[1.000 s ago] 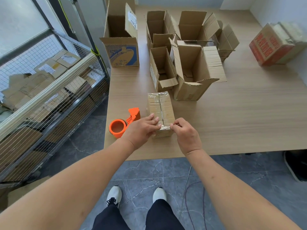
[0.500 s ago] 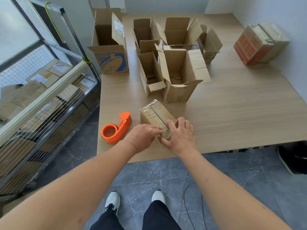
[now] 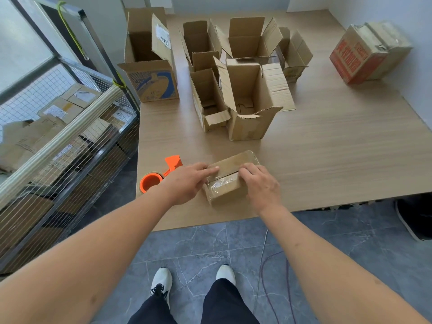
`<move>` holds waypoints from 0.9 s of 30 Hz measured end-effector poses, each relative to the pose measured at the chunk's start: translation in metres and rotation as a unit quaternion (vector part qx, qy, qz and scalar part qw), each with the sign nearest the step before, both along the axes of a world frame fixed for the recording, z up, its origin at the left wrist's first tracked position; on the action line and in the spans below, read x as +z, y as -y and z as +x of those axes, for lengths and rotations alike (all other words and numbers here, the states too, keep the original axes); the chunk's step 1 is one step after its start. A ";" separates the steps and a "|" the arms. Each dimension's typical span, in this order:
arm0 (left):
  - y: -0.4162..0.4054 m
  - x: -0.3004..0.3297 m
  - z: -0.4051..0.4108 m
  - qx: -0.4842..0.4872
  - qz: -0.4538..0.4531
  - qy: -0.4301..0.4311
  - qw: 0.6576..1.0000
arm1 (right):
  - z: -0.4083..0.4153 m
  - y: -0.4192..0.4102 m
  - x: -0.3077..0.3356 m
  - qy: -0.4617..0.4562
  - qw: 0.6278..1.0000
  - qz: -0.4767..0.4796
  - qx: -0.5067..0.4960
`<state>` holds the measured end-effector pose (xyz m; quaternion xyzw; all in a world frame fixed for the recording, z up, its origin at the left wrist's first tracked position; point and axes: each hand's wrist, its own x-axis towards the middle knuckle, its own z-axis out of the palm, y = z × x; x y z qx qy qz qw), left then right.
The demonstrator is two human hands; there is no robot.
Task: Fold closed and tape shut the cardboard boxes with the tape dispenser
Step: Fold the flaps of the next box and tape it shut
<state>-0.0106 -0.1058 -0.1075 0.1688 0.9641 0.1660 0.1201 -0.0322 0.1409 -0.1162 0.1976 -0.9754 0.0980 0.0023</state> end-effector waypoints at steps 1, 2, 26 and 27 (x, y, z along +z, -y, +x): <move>-0.002 -0.001 0.003 0.017 0.019 0.009 1.000 | -0.002 0.001 -0.003 0.013 1.000 -0.010 0.007; -0.003 -0.001 0.008 0.035 0.038 0.010 0.999 | -0.003 0.004 -0.006 0.043 0.999 -0.022 0.016; -0.009 -0.001 0.039 0.034 0.071 -0.050 0.996 | 0.012 0.008 -0.017 0.229 0.956 -0.160 0.091; -0.009 0.000 0.039 0.035 0.070 -0.041 0.996 | 0.011 0.007 -0.016 0.244 0.953 -0.162 0.083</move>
